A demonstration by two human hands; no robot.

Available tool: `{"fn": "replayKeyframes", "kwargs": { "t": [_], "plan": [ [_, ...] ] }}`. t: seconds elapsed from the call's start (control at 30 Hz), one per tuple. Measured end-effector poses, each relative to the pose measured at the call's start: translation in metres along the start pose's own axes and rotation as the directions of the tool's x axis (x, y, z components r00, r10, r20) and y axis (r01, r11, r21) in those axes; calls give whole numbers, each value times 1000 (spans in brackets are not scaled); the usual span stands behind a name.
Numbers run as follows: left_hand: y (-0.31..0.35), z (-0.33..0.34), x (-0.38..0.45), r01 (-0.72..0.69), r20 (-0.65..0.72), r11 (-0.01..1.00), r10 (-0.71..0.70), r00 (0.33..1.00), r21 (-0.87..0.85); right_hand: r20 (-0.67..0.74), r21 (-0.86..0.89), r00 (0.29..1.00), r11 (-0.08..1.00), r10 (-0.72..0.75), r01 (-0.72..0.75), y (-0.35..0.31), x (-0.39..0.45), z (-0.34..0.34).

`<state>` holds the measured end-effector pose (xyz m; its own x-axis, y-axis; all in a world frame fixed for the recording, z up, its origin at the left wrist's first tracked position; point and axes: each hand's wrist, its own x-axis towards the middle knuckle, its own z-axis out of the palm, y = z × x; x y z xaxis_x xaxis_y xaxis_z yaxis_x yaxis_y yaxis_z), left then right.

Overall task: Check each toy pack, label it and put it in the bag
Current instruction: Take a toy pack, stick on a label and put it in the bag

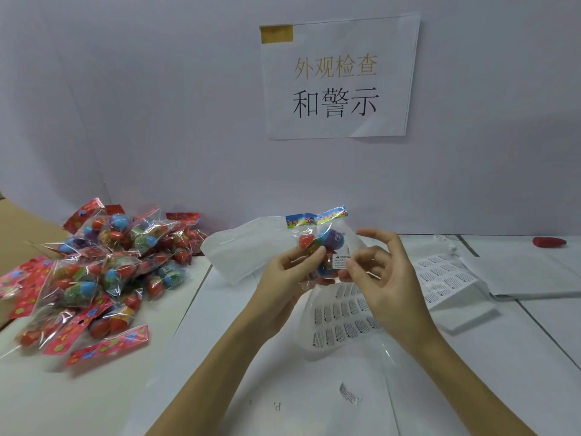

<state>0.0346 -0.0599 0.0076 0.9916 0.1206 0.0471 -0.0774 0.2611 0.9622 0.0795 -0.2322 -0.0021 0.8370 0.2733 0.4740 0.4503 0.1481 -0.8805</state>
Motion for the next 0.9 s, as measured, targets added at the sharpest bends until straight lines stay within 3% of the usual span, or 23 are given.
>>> {"fn": "replayKeyframes", "kwargs": {
  "t": [0.3,0.9],
  "plan": [
    [-1,2,1,0,-65,993,8,998,119,27,-128,999,991,-28,32,9,-1,0],
    [-2,0,2,6,-20,994,-4,1000,113,22,-156,1000,988,-20,23,14,0,0]
  ]
}}
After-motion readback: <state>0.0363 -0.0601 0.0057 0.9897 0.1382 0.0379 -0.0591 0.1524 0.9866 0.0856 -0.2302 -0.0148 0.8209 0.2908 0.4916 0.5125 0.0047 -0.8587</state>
